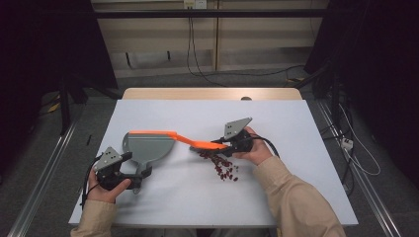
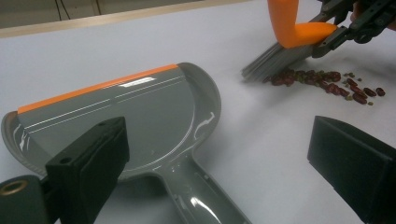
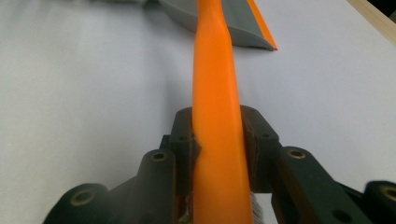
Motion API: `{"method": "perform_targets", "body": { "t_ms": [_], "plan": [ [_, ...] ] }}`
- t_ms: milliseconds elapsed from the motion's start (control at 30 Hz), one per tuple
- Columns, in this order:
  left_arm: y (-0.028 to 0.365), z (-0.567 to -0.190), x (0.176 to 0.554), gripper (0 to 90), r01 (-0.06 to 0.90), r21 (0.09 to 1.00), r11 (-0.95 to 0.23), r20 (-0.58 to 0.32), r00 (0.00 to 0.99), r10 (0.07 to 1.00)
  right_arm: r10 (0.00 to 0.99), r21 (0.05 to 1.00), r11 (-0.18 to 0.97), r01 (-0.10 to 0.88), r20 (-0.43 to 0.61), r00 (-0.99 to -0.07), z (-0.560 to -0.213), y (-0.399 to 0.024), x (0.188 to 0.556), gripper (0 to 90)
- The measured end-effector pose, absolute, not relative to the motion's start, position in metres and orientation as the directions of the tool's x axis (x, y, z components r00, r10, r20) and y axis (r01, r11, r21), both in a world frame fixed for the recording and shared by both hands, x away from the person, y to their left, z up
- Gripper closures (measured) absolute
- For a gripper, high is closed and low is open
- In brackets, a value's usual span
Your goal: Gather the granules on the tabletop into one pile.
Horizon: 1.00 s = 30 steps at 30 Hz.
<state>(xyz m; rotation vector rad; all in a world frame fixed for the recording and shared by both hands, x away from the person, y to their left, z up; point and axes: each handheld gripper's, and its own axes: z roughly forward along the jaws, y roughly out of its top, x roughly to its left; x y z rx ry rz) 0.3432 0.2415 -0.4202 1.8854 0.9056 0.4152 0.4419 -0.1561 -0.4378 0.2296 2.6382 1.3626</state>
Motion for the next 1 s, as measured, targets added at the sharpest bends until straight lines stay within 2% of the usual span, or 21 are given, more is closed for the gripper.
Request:
{"method": "perform_targets", "body": {
  "t_ms": [1000],
  "plan": [
    [0.238,-0.42,0.344,5.5,0.403,0.875,-0.266,-0.089,0.677,0.731,0.225,0.823,0.559,0.104,-0.031,-0.974,-0.434,-0.168,0.413,69.9]
  ]
}}
